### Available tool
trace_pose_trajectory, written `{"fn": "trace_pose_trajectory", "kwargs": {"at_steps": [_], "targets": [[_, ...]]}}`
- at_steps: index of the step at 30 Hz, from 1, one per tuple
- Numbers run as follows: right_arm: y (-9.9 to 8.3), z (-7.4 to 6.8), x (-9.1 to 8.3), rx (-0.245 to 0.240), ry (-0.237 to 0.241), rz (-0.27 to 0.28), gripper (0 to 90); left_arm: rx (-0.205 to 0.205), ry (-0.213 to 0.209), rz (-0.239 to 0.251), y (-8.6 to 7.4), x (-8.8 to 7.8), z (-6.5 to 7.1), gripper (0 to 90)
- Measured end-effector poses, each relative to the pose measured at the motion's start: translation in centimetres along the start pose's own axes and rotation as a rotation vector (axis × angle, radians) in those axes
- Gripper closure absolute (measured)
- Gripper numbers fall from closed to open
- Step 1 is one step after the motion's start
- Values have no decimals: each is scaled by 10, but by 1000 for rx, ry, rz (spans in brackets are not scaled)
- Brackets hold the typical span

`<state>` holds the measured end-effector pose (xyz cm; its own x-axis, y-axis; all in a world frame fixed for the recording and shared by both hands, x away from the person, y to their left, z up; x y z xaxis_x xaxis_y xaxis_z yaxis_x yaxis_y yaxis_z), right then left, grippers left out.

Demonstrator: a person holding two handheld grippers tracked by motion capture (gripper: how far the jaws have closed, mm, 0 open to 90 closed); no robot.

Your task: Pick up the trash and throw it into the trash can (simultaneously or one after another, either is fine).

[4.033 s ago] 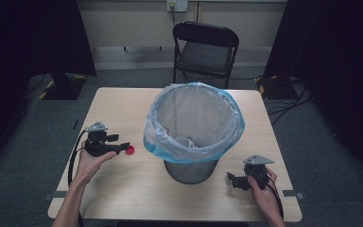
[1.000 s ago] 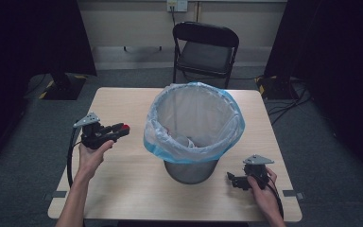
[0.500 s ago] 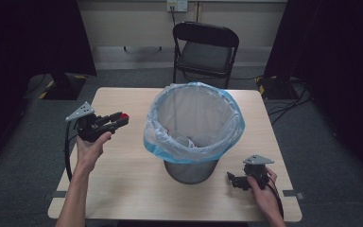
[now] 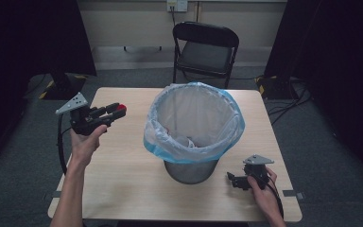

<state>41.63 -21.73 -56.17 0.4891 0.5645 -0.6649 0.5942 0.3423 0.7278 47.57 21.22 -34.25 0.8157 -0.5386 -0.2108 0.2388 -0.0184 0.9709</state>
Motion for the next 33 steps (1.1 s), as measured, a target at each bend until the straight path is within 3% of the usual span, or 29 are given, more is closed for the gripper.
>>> {"fn": "trace_pose_trajectory", "kwargs": {"at_steps": [10, 12, 19, 22, 26, 29, 33], "targets": [[0, 0, 0, 0, 0, 0, 87, -8, -25, 55, 22, -5, 7, 596], [0, 0, 0, 0, 0, 0, 87, 11, -21, 56, 28, -5, 10, 596], [0, 0, 0, 0, 0, 0, 87, 13, -61, 107, 55, -6, 26, 596], [0, 0, 0, 0, 0, 0, 87, 34, -72, 115, 64, -5, 33, 596], [0, 0, 0, 0, 0, 0, 87, 27, -89, 137, 73, -5, 39, 596], [0, 0, 0, 0, 0, 0, 87, 53, -73, 137, 77, -2, 43, 596], [0, 0, 0, 0, 0, 0, 87, 60, -96, 148, 86, 1, 52, 596]]}}
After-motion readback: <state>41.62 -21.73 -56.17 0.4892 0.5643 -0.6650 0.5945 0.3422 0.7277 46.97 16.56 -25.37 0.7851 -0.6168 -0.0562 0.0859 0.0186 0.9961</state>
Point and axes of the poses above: each handheld gripper's, and its own axes: x roughly forward along the jaws, y roughly out of its top, z roughly to its right, the point moved 9 cm from there along x, roughly forward along the jaws, and after that the axes turned 15 degrees about y, right-handed, at the moved point
